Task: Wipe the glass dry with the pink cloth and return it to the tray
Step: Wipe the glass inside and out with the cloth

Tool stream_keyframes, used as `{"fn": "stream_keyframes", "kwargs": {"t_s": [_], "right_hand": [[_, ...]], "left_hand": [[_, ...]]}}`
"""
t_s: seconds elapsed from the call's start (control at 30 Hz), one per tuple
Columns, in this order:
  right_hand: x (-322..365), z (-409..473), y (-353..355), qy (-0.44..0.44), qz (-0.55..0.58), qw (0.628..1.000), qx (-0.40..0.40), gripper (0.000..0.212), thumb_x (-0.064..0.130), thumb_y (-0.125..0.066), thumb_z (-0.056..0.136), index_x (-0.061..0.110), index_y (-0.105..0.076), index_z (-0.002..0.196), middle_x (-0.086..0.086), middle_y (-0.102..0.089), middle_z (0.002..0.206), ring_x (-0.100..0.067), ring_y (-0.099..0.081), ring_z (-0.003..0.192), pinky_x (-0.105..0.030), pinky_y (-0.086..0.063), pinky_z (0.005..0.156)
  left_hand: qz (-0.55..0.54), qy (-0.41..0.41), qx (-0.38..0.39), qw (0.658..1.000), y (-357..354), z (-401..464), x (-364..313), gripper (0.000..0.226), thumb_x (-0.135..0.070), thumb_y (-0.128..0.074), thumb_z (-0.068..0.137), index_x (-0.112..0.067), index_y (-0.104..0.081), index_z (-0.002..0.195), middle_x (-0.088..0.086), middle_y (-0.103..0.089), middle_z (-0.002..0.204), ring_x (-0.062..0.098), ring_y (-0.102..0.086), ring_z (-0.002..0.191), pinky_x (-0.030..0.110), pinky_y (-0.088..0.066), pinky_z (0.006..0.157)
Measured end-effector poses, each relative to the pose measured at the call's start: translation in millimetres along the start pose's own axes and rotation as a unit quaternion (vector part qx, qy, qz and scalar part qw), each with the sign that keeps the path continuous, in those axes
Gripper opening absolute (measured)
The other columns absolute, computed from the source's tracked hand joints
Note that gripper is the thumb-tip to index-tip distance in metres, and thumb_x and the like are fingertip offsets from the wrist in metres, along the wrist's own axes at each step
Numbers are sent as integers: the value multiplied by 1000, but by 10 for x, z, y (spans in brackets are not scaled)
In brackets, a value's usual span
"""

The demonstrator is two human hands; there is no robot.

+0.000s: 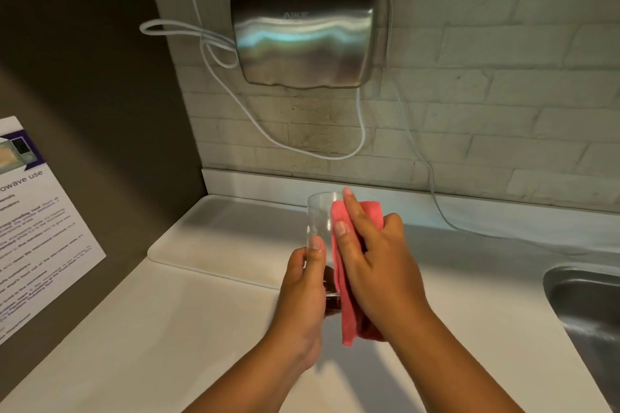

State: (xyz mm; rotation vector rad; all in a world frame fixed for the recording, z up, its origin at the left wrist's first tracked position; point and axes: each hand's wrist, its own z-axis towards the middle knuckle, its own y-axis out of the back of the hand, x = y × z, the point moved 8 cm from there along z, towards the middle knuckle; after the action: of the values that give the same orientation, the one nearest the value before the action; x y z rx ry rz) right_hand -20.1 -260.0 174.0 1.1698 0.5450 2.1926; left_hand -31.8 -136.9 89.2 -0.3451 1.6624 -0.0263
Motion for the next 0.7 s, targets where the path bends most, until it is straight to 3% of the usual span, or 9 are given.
{"fn": "stream_keyframes", "kwargs": {"t_s": [0.1,0.2,0.3,0.37,0.5,0.6,0.7], "right_hand": [[164,-90,-101,46,-16,999,10,52,71,-24,97,74,-12,147,12,-36,102,-2,-54,73,-25,-54,59],[189,28,-108,56,-17,998,3,52,67,-30,100,69,-17,149,12,-34,102,0,-51,76,-17,-44,57],[196,204,-55,61,-27,998,-15,51,64,-34,101,68,-19,149,9,-34,103,0,-49,73,-15,-36,55],[168,306,-30,51,-19,998,-25,50,65,-33,100,69,-20,149,8,-36,106,-1,-49,75,-16,-37,57],[62,380,-37,29,10,999,-27,48,69,-31,99,72,-21,146,8,-39,109,1,-51,80,-19,-43,62],[-40,362,-89,8,37,999,-15,47,69,-31,100,73,-21,145,8,-40,107,-1,-53,81,-24,-48,66],[-133,277,-135,-8,58,998,-4,46,69,-30,100,72,-21,146,12,-39,104,-3,-55,83,-21,-48,69]], "left_hand": [[-27,-4,6,1000,6,55,-30,69,-77,-51,81,-24,-65,122,3,-84,109,18,-81,100,36,-61,79],[-37,-1,18,999,-8,59,-80,67,-78,-49,82,-28,-64,124,-1,-84,110,18,-81,102,43,-64,81],[-24,5,19,1000,-22,44,-90,66,-81,-50,80,-29,-64,118,4,-84,107,29,-81,97,57,-66,78],[-16,4,8,1000,-21,28,-91,66,-80,-51,79,-26,-64,115,8,-82,103,32,-81,92,57,-67,75],[-17,5,-4,1000,11,25,-99,69,-79,-56,76,-22,-63,116,20,-78,111,37,-79,96,66,-63,84],[-19,18,-13,1000,48,29,-63,71,-78,-57,75,-22,-63,118,28,-71,120,41,-77,102,62,-64,87],[-34,25,-24,999,104,69,-53,73,-80,-56,74,-23,-64,120,27,-70,120,42,-76,103,49,-66,79]]}}
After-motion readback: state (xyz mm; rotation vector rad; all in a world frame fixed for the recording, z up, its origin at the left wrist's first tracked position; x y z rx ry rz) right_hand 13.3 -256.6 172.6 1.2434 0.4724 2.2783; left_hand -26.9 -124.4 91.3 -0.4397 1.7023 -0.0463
